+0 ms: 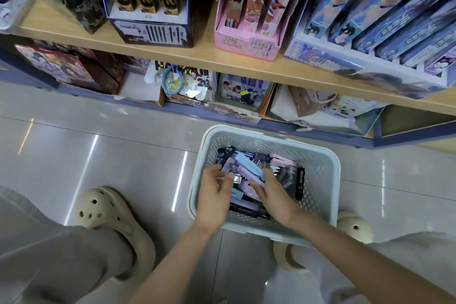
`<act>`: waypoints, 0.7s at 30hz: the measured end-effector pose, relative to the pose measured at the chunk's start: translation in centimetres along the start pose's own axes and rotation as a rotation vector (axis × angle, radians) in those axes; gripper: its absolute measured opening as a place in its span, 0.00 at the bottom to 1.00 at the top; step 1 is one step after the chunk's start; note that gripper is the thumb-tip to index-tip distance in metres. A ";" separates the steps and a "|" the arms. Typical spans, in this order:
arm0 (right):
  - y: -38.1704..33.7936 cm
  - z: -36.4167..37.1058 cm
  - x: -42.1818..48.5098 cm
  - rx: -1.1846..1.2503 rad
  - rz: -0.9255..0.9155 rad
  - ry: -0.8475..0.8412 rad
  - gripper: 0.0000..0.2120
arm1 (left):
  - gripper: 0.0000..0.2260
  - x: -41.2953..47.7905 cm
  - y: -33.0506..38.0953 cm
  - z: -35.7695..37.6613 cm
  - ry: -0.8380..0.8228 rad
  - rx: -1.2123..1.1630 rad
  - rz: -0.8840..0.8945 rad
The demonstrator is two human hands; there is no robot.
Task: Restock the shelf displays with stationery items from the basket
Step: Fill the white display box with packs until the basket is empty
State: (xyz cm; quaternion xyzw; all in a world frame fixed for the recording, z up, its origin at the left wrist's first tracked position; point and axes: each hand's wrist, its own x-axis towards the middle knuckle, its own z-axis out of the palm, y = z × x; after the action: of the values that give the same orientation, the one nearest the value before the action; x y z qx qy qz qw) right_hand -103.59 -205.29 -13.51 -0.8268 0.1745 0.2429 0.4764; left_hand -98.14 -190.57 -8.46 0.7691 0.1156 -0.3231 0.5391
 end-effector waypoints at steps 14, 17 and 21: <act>-2.5 0.5 -1.4 0.026 -0.214 0.102 0.22 | 0.02 1.6 1.8 -1.4 0.002 -0.308 -0.038; 1.6 0.6 1.4 -0.138 -0.068 0.104 0.14 | 0.02 1.6 2.1 -3.0 -0.001 -0.260 0.006; 5.3 1.4 2.9 -0.324 0.040 -0.024 0.19 | 0.02 1.2 2.5 -4.0 -0.038 -0.284 0.013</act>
State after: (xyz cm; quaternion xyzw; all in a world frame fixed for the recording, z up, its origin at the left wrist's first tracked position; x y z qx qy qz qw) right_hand -104.31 -206.84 -19.44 -0.8862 0.1440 0.2871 0.3340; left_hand -94.44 -188.18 -6.50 0.6795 0.1452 -0.3146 0.6467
